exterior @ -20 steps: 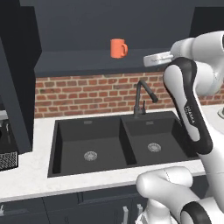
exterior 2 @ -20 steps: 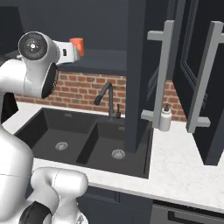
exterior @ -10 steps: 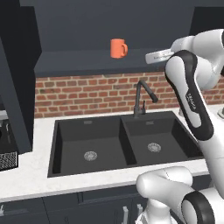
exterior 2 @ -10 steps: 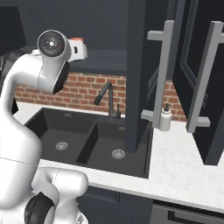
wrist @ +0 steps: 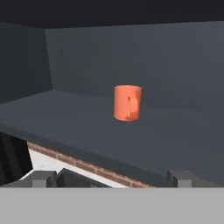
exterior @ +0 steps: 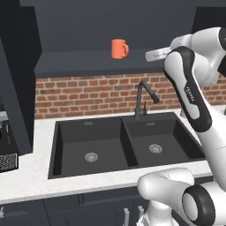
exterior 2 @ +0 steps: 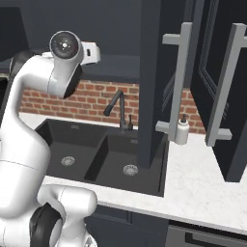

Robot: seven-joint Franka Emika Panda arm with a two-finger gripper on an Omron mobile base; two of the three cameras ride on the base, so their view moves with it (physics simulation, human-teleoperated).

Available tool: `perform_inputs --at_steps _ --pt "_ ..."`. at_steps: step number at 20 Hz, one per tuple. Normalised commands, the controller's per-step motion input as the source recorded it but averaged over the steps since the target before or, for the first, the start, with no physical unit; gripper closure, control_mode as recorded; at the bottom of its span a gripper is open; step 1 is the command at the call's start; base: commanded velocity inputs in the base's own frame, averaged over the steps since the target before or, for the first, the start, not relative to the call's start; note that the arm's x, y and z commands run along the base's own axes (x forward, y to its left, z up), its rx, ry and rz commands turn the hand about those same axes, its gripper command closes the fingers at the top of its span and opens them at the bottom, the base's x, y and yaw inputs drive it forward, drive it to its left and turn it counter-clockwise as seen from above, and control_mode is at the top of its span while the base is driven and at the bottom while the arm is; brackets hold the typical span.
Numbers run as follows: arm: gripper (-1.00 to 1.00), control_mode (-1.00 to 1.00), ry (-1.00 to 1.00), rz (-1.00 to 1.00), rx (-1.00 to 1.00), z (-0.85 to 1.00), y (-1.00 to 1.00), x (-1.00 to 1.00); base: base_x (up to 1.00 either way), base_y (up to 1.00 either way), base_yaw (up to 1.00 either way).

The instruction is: Gather all objects into one cabinet and sort the glasses and bowls to opposite sides.

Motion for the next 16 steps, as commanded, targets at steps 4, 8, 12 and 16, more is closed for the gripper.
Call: perform_inputs --at_steps 4,8,12,16 --pt "-1.0 -1.0 0.0 0.0 0.0 0.0 0.0 0.37 0.0 0.0 0.0" --pt "-1.0 -1.0 0.0 0.0 0.0 0.0 0.0 0.38 0.0 0.0 0.0" --pt "-1.0 -1.0 0.0 0.0 0.0 0.0 0.0 0.36 0.0 0.0 0.0" --pt "-1.0 -1.0 0.0 0.0 0.0 0.0 0.0 0.36 0.0 0.0 0.0"
